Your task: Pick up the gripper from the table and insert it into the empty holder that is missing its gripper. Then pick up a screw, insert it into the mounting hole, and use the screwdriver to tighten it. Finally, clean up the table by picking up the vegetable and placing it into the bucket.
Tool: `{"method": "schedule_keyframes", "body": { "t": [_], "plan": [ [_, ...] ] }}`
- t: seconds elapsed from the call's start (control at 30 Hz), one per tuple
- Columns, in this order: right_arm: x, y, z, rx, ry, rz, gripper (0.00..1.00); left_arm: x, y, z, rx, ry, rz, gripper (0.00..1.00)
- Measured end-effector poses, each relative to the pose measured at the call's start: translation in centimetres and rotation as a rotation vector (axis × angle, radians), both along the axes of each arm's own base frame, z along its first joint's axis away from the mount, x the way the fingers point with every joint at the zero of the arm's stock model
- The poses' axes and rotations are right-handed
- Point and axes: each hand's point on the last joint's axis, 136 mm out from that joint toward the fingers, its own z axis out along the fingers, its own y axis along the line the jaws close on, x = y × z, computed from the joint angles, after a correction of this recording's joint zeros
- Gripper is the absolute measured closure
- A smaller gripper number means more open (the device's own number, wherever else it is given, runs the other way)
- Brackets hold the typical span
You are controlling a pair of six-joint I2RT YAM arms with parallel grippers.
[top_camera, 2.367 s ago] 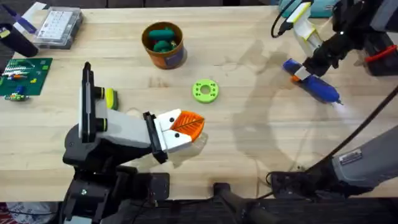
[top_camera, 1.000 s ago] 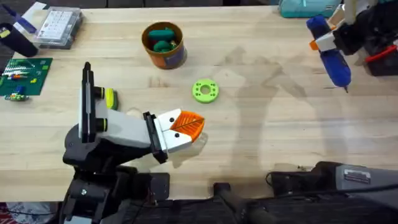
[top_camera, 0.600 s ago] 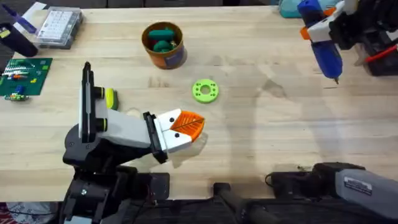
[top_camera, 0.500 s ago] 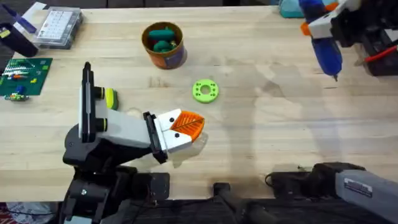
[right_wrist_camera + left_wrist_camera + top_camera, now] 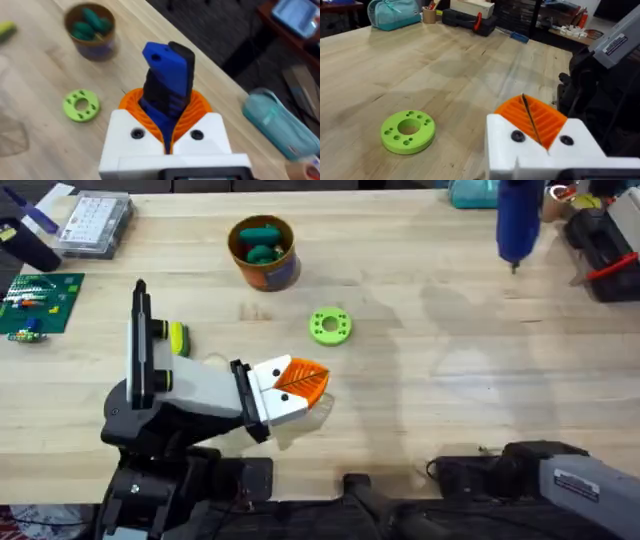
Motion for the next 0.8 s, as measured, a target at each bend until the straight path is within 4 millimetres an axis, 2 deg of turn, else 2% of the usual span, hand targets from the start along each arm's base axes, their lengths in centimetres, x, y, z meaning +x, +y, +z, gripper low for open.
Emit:
{"method": "schedule_keyframes", "body": {
  "t": [0.2,0.4,0.53,0.67,0.8],
  "plan": [
    [-0.8,2.6,3.4,0.124,-0.080,0.140,0.974,0.0,0.0,0.0,0.000,0.000,0.000,0.984],
    [-1.1,4.6,8.4,0.261,-0.213,0.251,0.974,0.0,0.0,0.0,0.000,0.000,0.000,0.984],
    [-1.7,6.0,10.9,0.335,-0.260,0.309,0.974,0.0,0.0,0.0,0.000,0.000,0.000,0.984],
    [-2.8,8.0,12.3,0.416,-0.240,0.368,0.974,0.0,0.0,0.0,0.000,0.000,0.000,0.984],
    [-4.3,10.2,12.3,0.468,-0.175,0.436,0.974,0.0,0.0,0.0,0.000,0.000,0.000,0.984]
  ]
}}
